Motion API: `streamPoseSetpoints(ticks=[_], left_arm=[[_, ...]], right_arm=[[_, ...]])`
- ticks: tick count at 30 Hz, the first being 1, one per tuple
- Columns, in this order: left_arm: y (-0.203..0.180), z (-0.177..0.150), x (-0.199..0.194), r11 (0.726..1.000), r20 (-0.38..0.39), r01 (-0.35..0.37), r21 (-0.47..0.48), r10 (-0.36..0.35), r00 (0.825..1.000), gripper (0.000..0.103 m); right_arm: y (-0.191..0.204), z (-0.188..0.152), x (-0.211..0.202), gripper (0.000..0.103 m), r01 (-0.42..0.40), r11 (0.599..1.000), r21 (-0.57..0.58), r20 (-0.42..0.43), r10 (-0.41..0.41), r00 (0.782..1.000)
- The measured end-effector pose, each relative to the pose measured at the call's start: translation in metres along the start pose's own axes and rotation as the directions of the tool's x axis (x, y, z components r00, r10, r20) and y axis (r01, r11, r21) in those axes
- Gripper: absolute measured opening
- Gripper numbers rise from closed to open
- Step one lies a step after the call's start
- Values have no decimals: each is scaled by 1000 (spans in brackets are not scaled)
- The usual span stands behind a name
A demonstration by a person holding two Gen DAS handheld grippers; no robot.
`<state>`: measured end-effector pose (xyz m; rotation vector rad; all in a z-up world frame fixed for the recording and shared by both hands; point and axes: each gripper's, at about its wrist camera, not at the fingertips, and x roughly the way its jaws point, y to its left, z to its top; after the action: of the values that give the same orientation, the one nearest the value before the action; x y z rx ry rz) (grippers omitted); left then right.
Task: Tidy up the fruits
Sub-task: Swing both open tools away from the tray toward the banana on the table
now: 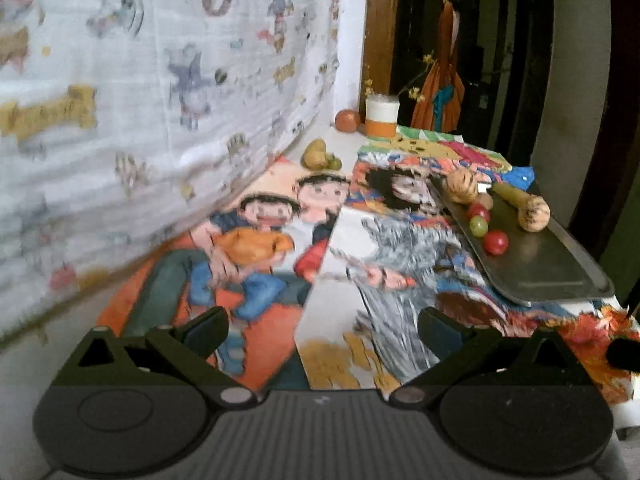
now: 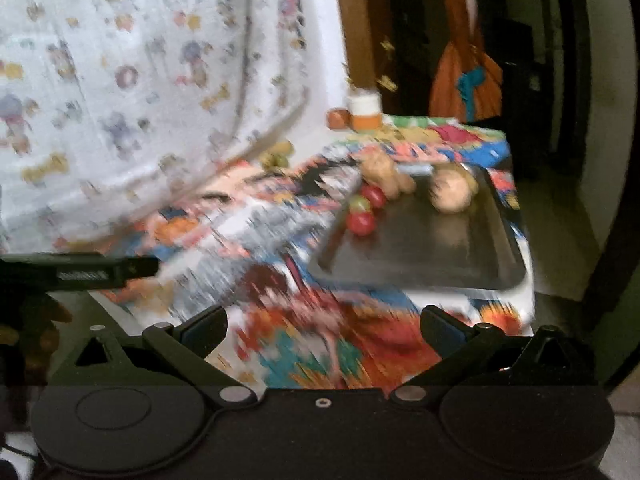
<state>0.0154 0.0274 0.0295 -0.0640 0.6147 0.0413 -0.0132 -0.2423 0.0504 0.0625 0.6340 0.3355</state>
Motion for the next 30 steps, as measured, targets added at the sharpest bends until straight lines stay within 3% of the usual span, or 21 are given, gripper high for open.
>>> streamPoseSetpoints(ticks=[4,8,11,14,20,25,30], left_arm=[[8,34,-7,1000,57,-17,5,17,998,103],[15,72,-24,1000,168,-27,10,25,985,103],[20,96,-29,999,233,-36,10,32,972,103],[21,112,-20,999,262,-45,29,36,964,103],[31,118,12,1000,220,-18,19,13,975,103],[37,125,50,999,156,32,-9,-30,987,103],[33,150,90,995,80,97,-22,-95,992,103]], right_arm=[[1,54,-13,102,-62,997,38,55,60,997],[7,130,-32,103,-96,995,5,136,95,986],[12,181,-35,103,-119,992,-51,168,126,978],[25,223,-21,103,-139,965,-224,173,180,968],[34,232,32,103,-88,801,-592,144,213,966],[30,223,91,103,-158,669,-727,-2,227,974],[16,208,140,102,-234,508,-829,-118,249,961]])
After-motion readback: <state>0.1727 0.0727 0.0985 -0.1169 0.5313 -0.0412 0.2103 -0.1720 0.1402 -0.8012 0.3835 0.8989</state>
